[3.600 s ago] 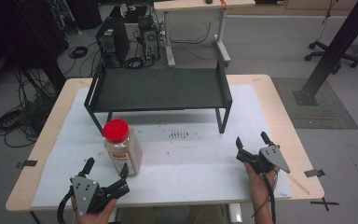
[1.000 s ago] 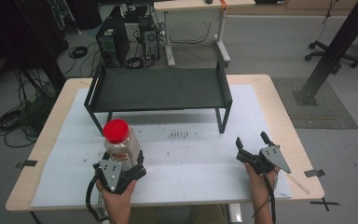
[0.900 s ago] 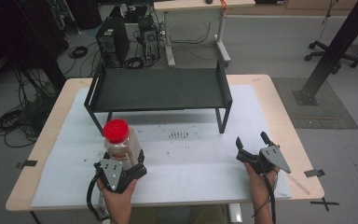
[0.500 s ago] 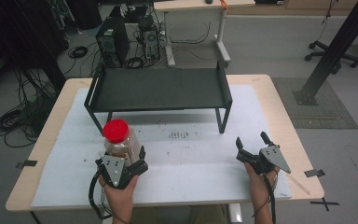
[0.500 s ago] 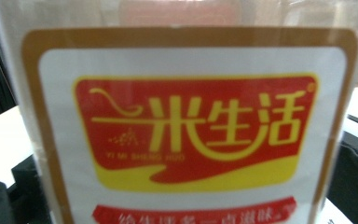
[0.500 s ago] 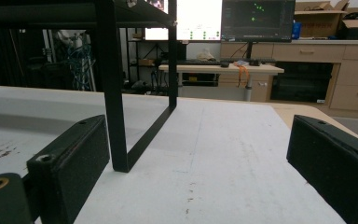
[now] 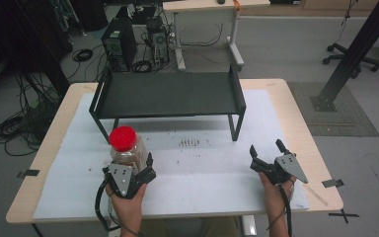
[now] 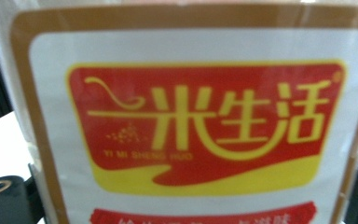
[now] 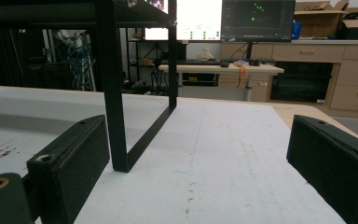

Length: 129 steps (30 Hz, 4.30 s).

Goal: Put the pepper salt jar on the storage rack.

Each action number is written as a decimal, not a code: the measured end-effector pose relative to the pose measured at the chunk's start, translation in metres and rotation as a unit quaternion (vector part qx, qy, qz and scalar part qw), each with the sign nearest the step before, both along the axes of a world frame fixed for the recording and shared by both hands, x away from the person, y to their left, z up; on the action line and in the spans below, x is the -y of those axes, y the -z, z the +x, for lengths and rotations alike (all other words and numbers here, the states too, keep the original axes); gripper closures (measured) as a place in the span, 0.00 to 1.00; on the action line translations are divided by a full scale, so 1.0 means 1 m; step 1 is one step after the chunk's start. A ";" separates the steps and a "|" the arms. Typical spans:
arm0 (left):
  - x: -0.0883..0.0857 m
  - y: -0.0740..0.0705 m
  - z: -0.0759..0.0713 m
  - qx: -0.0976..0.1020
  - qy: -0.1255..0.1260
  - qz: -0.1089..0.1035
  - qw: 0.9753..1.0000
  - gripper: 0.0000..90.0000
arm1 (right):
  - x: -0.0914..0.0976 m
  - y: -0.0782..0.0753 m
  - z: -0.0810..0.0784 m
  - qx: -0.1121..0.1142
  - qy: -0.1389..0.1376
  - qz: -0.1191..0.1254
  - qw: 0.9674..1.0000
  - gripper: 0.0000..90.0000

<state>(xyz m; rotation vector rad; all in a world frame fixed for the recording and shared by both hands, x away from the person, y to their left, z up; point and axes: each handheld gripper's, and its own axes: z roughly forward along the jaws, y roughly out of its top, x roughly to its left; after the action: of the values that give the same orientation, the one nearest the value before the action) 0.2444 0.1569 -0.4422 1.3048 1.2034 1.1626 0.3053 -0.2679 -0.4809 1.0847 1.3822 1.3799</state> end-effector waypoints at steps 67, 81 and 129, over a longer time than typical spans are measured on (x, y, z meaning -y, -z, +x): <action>-0.007 -0.040 -0.012 -0.031 0.019 -0.016 0.999 0.28 | 0.000 0.000 0.000 -0.001 -0.002 -0.001 1.000 0.07; -0.009 -0.067 -0.015 -0.021 0.029 -0.017 0.999 0.27 | 0.000 0.000 0.000 -0.001 -0.002 0.000 1.000 0.07; 0.016 -0.153 0.036 0.004 0.056 0.000 0.998 0.28 | 0.000 0.000 0.001 -0.008 -0.001 0.002 1.000 0.07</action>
<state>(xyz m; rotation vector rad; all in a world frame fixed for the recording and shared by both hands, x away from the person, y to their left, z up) 0.2800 0.1406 -0.2891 1.3494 1.1102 1.0862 0.3066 -0.2682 -0.4805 1.0984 1.3936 1.3788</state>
